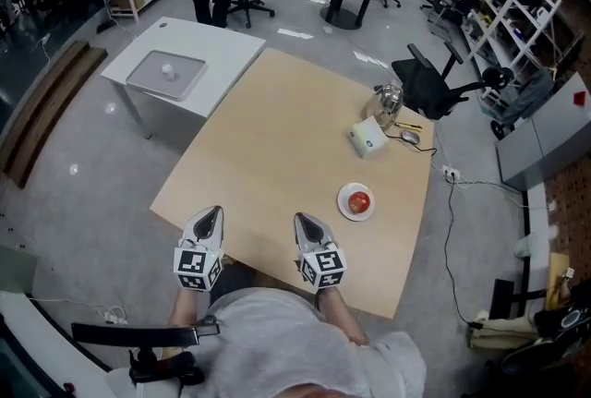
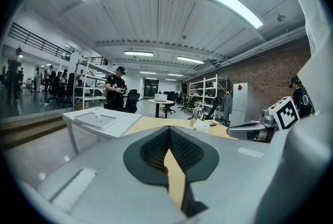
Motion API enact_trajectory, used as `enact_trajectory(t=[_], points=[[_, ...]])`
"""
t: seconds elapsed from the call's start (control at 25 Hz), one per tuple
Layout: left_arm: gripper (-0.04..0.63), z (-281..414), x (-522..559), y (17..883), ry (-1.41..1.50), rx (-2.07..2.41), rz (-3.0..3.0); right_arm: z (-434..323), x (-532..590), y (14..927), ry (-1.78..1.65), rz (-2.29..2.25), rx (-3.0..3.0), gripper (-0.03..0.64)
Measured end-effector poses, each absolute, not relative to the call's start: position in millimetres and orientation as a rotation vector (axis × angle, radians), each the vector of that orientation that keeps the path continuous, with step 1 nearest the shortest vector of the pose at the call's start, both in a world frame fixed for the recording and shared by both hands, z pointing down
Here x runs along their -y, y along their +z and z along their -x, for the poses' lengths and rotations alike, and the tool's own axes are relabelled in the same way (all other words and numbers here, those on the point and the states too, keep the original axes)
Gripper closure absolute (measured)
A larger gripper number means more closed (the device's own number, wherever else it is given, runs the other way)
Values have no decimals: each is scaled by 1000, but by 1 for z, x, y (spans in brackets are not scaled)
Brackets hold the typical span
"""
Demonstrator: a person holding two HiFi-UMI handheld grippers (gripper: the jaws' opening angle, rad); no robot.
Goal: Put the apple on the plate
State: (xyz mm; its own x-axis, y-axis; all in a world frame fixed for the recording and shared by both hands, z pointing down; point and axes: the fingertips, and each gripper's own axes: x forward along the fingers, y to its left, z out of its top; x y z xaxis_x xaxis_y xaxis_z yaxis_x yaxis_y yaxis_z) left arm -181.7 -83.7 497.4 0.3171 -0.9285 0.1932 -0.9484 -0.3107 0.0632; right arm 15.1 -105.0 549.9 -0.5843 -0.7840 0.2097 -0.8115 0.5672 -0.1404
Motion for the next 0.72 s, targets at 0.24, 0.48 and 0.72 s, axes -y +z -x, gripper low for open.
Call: enact_trajectory(t=[0.24, 0.48, 0.72], points=[[575, 179, 83, 498, 183, 1733, -2409, -18, 106, 549, 345, -1373, 2673, 612], [577, 176, 82, 501, 187, 1729, -2412, -21, 104, 553, 352, -1374, 2674, 612], [575, 170, 87, 501, 190, 1721, -2423, -24, 109, 553, 354, -1373, 2676, 612]])
